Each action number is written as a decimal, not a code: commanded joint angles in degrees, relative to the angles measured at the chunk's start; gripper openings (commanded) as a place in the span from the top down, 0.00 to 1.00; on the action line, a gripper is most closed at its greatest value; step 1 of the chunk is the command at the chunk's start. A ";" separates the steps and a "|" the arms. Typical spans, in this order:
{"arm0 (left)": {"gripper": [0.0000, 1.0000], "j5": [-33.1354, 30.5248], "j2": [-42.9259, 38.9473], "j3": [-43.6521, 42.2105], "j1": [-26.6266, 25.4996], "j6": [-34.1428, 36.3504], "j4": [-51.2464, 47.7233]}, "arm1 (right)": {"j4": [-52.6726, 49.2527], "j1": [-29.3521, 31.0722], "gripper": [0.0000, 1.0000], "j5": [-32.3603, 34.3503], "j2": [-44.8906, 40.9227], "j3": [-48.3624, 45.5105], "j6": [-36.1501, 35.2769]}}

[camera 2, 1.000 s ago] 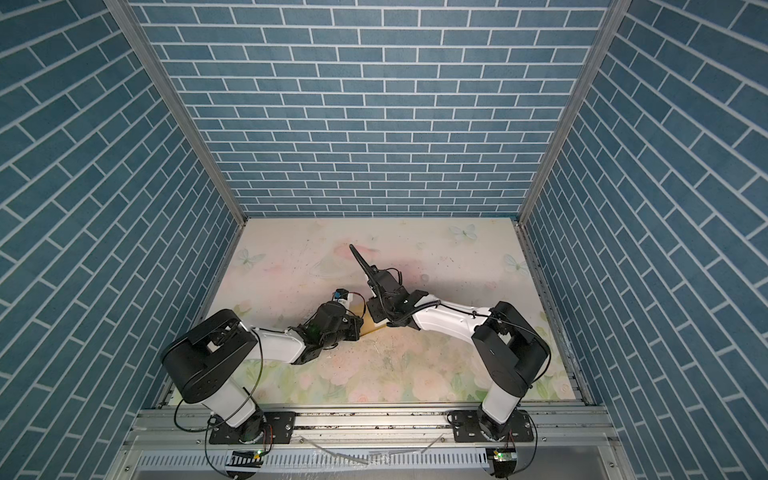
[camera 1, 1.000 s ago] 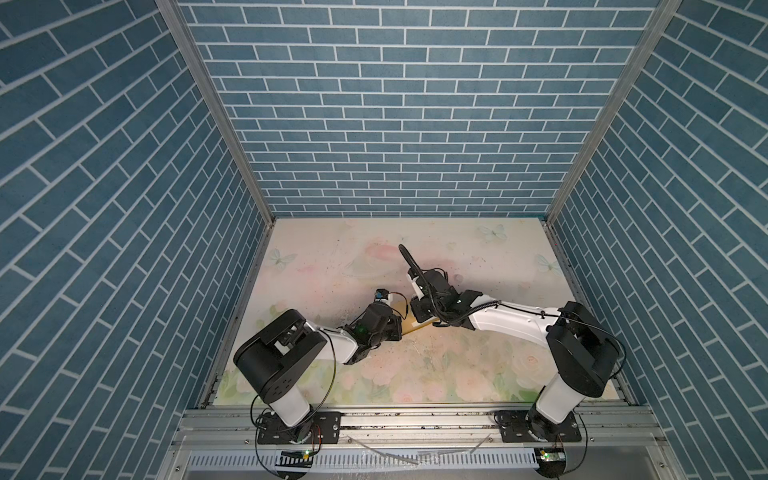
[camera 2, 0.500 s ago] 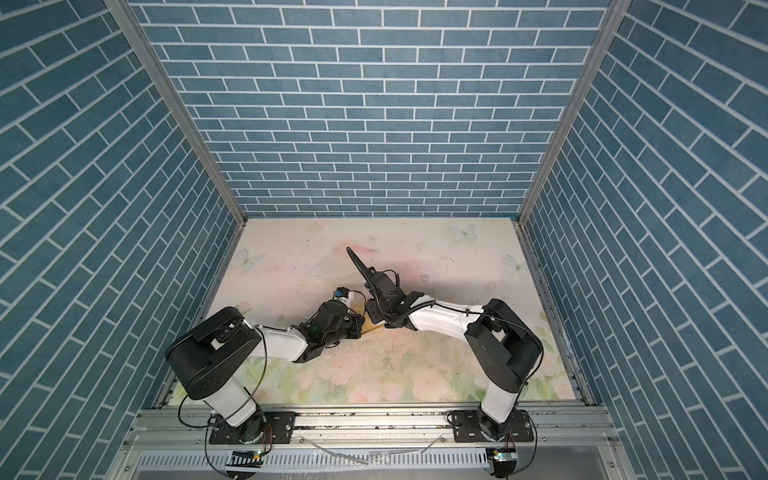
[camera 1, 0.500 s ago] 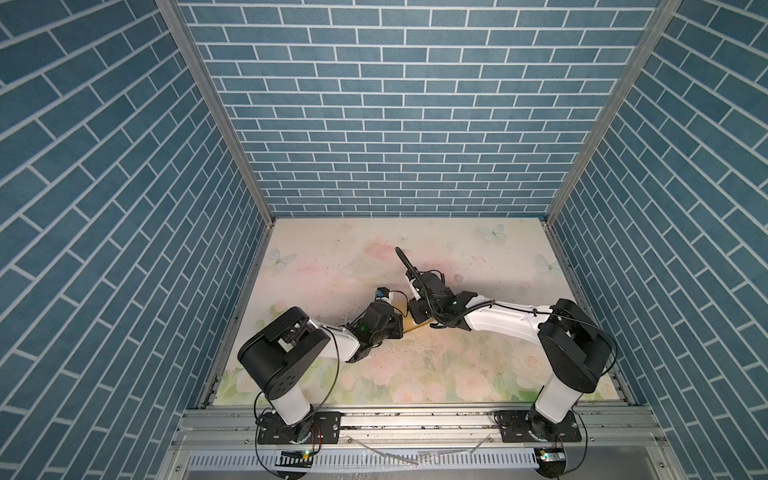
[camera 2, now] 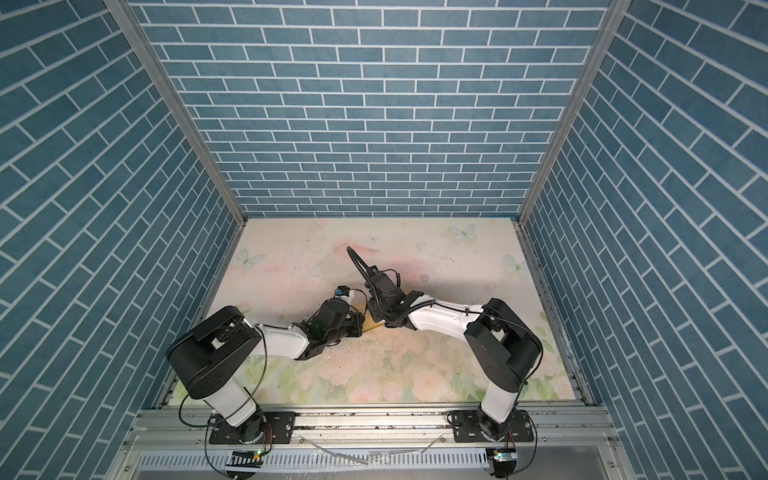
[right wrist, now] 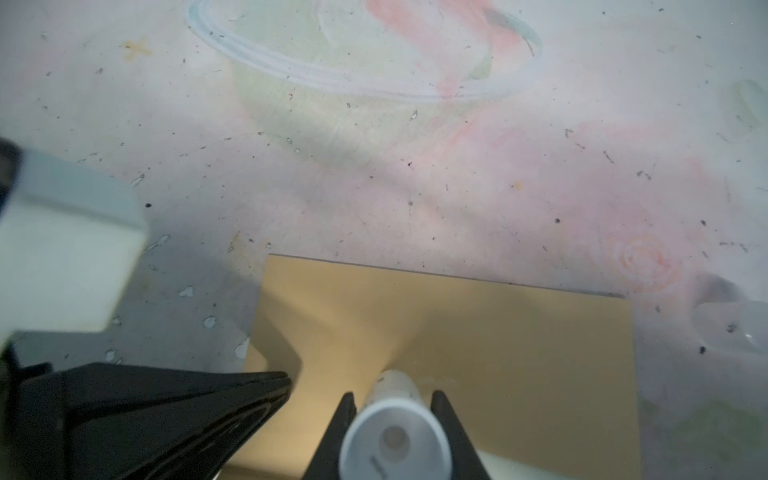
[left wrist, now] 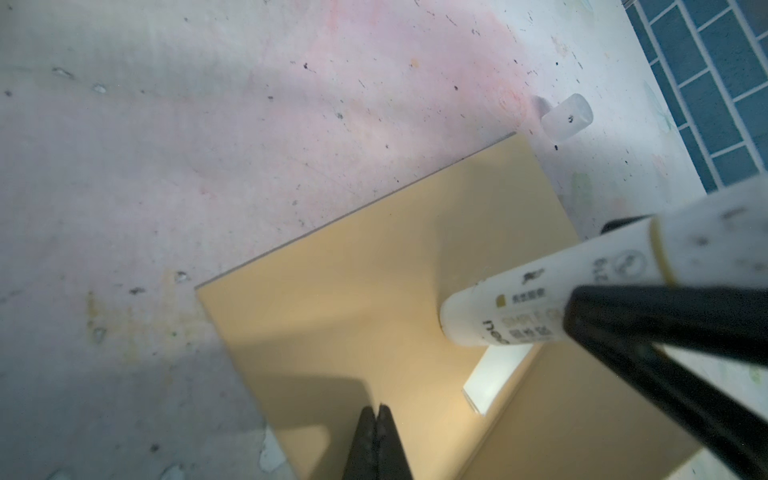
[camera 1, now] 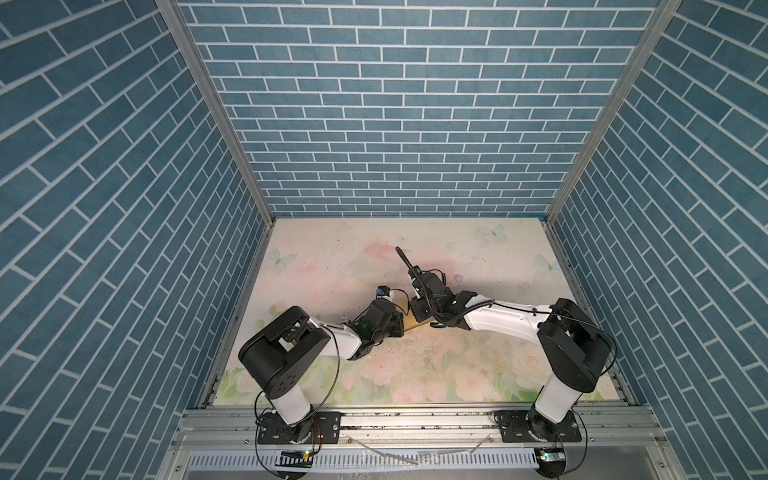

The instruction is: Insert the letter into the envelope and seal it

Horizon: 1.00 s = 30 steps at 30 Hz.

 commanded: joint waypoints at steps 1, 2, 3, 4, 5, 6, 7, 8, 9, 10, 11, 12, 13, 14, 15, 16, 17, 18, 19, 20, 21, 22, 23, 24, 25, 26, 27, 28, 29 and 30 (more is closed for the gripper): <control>1.00 -1.49 1.57 -0.35 0.44 0.40 -6.49 | -4.08 -2.05 1.00 4.92 -0.56 -1.69 0.76; 1.00 -1.50 1.61 -0.28 0.44 0.48 -6.66 | -4.08 -2.40 1.00 5.02 -0.80 -2.05 0.80; 1.00 -1.51 1.57 -0.21 0.44 0.48 -6.73 | -4.17 -2.80 1.00 5.14 -0.95 -2.29 0.76; 1.00 -1.58 1.63 -0.25 0.40 0.52 -6.80 | -4.27 -3.23 1.00 5.24 -1.08 -2.50 0.84; 1.00 -1.59 1.65 -0.12 0.44 0.53 -6.88 | -4.28 -3.51 1.00 5.26 -1.22 -2.71 0.92; 1.00 -1.51 1.75 -0.02 0.44 0.49 -6.88 | -4.27 -3.85 1.00 5.21 -1.35 -2.95 0.99; 1.00 -1.40 1.91 0.09 0.40 0.54 -6.86 | -4.06 -3.99 1.00 5.04 -1.43 -3.11 1.02; 1.00 -1.41 2.03 0.28 0.44 0.57 -6.86 | -3.98 -4.16 1.00 4.94 -1.40 -3.16 1.02; 1.00 -1.33 2.22 0.47 0.42 0.64 -7.06 | -3.82 -4.26 1.00 4.76 -1.36 -3.19 1.15; 1.00 -1.26 2.38 0.72 0.44 0.66 -7.10 | -3.73 -4.35 1.00 4.64 -1.17 -3.32 1.18; 1.00 -1.16 2.57 1.00 0.44 0.70 -7.11 | -3.73 -4.43 1.00 4.56 -1.09 -3.27 1.24; 1.00 -0.95 2.67 1.18 0.44 0.69 -7.11 | -3.73 -4.51 1.00 4.48 -0.91 -3.34 1.28; 1.00 -0.53 2.42 1.31 0.44 0.73 -6.77 | -3.58 -4.56 1.00 4.26 -0.86 -3.26 1.33; 1.00 -0.07 1.99 1.32 0.44 0.68 -6.10 | -3.26 -4.53 1.00 3.80 -0.91 -3.41 1.30; 1.00 0.50 1.14 1.21 0.44 0.81 -5.31 | -2.75 -4.53 1.00 2.95 -0.92 -3.46 1.29; 1.00 1.22 0.05 1.39 0.44 1.37 -4.52 | -2.17 -4.57 1.00 2.21 -0.92 -3.60 1.31; 1.00 1.54 -1.00 1.73 0.42 1.85 -4.34 | -1.78 -4.57 1.00 1.61 -0.91 -3.65 1.29; 1.00 1.67 -2.49 2.39 0.44 2.26 -4.61 | -1.35 -4.53 1.00 0.98 -0.90 -3.66 1.46; 1.00 1.73 -3.61 3.13 0.44 2.67 -4.89 | -0.88 -4.58 1.00 0.35 -0.84 -3.67 1.53; 1.00 1.67 -4.42 3.77 0.42 2.93 -5.00 | -0.54 -4.57 1.00 -0.17 -0.82 -3.64 1.71; 1.00 1.82 -4.96 4.66 0.44 3.19 -5.05 | -0.12 -4.56 1.00 -0.68 -0.73 -3.72 2.02; 1.00 2.21 -5.06 5.70 0.44 3.52 -5.00 | 0.27 -4.55 1.00 -1.16 -0.74 -3.80 2.19; 1.00 2.56 -4.76 6.71 0.44 3.69 -5.12 | 0.47 -4.61 1.00 -1.45 -0.73 -3.87 2.25; 1.00 3.01 -4.15 7.88 0.44 3.81 -5.33 | 0.66 -4.58 1.00 -1.62 -0.73 -4.03 2.35; 1.00 3.49 -3.16 8.79 0.53 3.91 -5.35 | 0.75 -4.53 1.00 -1.64 -0.73 -4.18 2.34; 1.00 4.09 -2.15 10.27 0.53 3.91 -5.36 | 0.83 -4.54 1.00 -1.76 -0.77 -4.29 2.38; 1.00 4.91 -0.88 11.33 0.70 3.87 -5.38 | 0.89 -4.61 1.00 -1.66 -0.87 -4.49 2.43; 1.00 5.75 0.48 12.37 0.80 3.67 -5.58 | 0.99 -4.53 1.00 -1.61 -1.08 -4.65 2.43; 1.00 6.30 1.59 13.14 1.04 3.38 -5.65 | 1.06 -4.58 1.00 -1.59 -1.21 -4.83 2.43; 1.00 6.62 2.85 13.82 1.21 2.92 -5.70 | 1.18 -4.53 1.00 -1.67 -1.34 -5.00 2.43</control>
